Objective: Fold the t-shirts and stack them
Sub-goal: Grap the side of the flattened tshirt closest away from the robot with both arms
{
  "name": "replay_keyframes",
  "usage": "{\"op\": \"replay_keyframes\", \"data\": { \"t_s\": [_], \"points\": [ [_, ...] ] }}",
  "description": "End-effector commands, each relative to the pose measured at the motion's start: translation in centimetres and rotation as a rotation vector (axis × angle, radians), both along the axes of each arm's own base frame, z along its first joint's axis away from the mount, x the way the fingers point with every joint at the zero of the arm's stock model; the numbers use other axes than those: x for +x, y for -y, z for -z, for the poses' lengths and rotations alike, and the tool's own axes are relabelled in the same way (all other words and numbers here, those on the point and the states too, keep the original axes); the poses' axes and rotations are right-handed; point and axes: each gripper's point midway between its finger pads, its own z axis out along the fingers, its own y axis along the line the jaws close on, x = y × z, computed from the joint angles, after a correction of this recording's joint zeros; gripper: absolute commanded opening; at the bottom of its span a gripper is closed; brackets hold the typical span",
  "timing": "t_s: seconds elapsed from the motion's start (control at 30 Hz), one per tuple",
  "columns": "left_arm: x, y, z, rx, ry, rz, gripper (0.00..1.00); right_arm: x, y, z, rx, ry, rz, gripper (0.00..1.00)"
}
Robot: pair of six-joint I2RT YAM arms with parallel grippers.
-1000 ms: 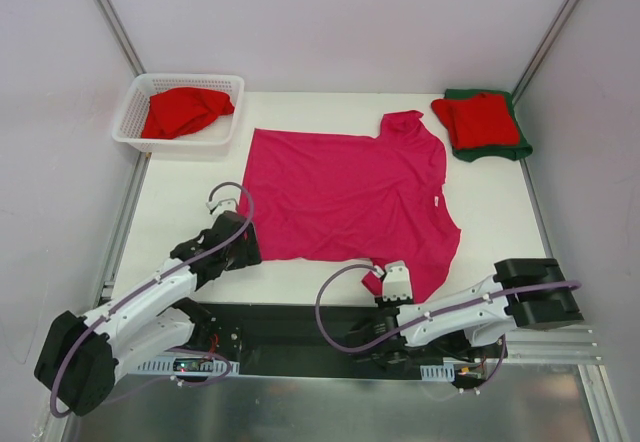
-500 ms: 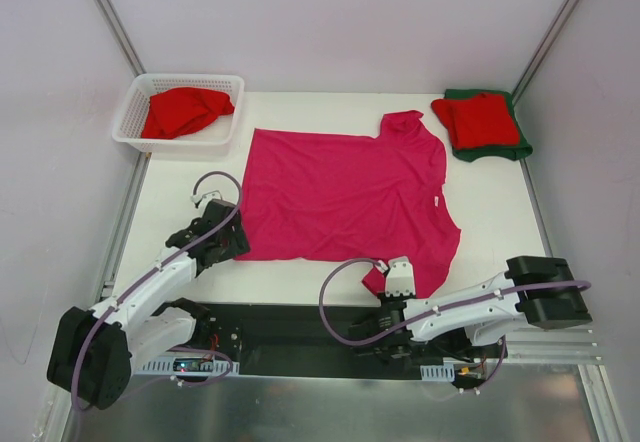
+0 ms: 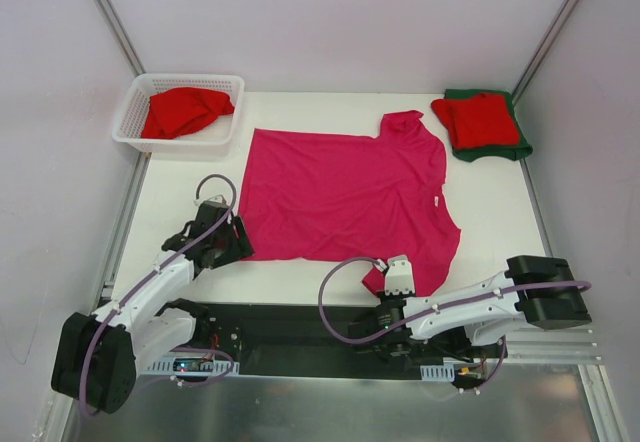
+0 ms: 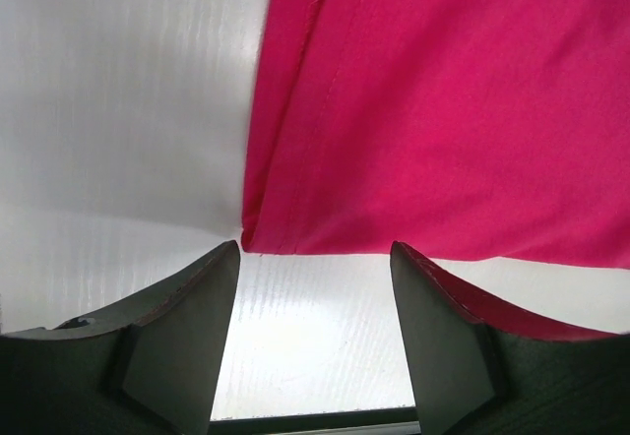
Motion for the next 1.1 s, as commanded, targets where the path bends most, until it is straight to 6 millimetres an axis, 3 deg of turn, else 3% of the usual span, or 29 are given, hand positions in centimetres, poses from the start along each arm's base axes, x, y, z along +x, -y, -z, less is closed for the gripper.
{"op": "replay_keyframes", "data": {
  "t_s": [0.0,0.2,0.33,0.53,0.7,1.07],
  "points": [
    [-0.43,0.53,-0.14,-0.092,0.011,0.006,0.62,0.54,0.13,-0.66,0.010,0.024,-0.008,0.01],
    [-0.27,0.05,-0.21,-0.116,0.014,-0.027,0.60,0.59,-0.14,-0.67,0.009,0.023,-0.013,0.01],
    [-0.03,-0.22,-0.19,-0.114,0.022,-0.040,0.52,0.57,-0.24,-0.62,0.010,0.021,-0.013,0.01],
    [-0.06,-0.21,0.21,-0.119,0.007,-0.041,0.48,0.57,-0.20,-0.61,0.011,0.019,-0.011,0.01],
    [-0.08,-0.25,0.37,-0.116,-0.003,-0.042,0.31,0.57,-0.06,-0.58,0.012,0.019,-0.012,0.01],
    [0.02,-0.42,0.45,-0.106,-0.005,-0.044,0.15,0.53,0.09,-0.42,0.011,0.015,-0.003,0.01]
  ]
}}
